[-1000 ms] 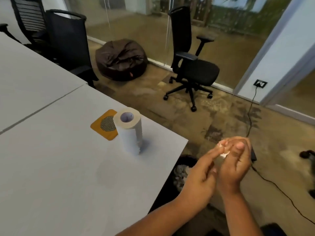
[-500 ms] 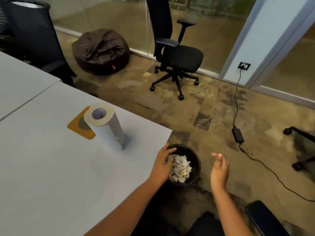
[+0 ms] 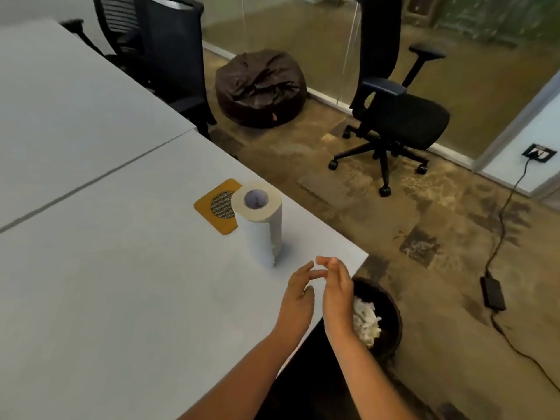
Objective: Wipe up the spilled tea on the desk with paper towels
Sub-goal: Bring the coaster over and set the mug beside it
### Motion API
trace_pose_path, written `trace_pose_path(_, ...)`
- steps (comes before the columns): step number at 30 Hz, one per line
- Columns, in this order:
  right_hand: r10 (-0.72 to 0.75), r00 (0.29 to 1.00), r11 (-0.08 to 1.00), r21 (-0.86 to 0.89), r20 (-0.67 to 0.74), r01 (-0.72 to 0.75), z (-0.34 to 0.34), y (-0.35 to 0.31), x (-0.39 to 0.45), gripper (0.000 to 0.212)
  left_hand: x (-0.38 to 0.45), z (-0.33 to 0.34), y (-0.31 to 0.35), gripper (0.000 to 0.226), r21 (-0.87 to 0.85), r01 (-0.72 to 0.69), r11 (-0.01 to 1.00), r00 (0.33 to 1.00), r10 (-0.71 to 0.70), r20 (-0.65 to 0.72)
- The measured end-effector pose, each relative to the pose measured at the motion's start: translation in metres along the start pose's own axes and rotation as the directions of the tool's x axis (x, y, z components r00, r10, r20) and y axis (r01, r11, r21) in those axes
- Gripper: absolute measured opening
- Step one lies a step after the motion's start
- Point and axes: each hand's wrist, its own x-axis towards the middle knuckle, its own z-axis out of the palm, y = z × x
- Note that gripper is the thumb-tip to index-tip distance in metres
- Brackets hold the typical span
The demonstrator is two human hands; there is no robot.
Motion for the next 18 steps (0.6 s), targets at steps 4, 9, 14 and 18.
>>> trace_pose_path(4,-0.056,0.997,0.998,-0.027,0.054,0.057,0.042,-0.015,-0.005,0.030,0.001,-0.038,-0.001,0.045,-0.155,0.012,0.988,0.942,-0.063,-0.330)
trace_pose_path(9,-0.058,0.970,0.996,-0.054,0.236,0.072,0.100,-0.017,-0.017,0.028,0.011,-0.089,-0.010,0.039,-0.257,0.060,0.965,0.815,-0.195,-0.546)
trace_pose_path(14,0.057,0.879,0.977,-0.210,0.473,0.050,0.165,-0.009,-0.013,0.018,0.034,-0.139,-0.030,0.029,-0.314,0.225,0.922,0.761,-0.368,-0.534)
trace_pose_path(18,0.103,0.876,0.911,-0.399,0.471,0.108,0.196,0.008,0.004,0.016,0.048,-0.170,-0.044,0.037,-0.392,0.315,0.864,0.767,-0.475,-0.431)
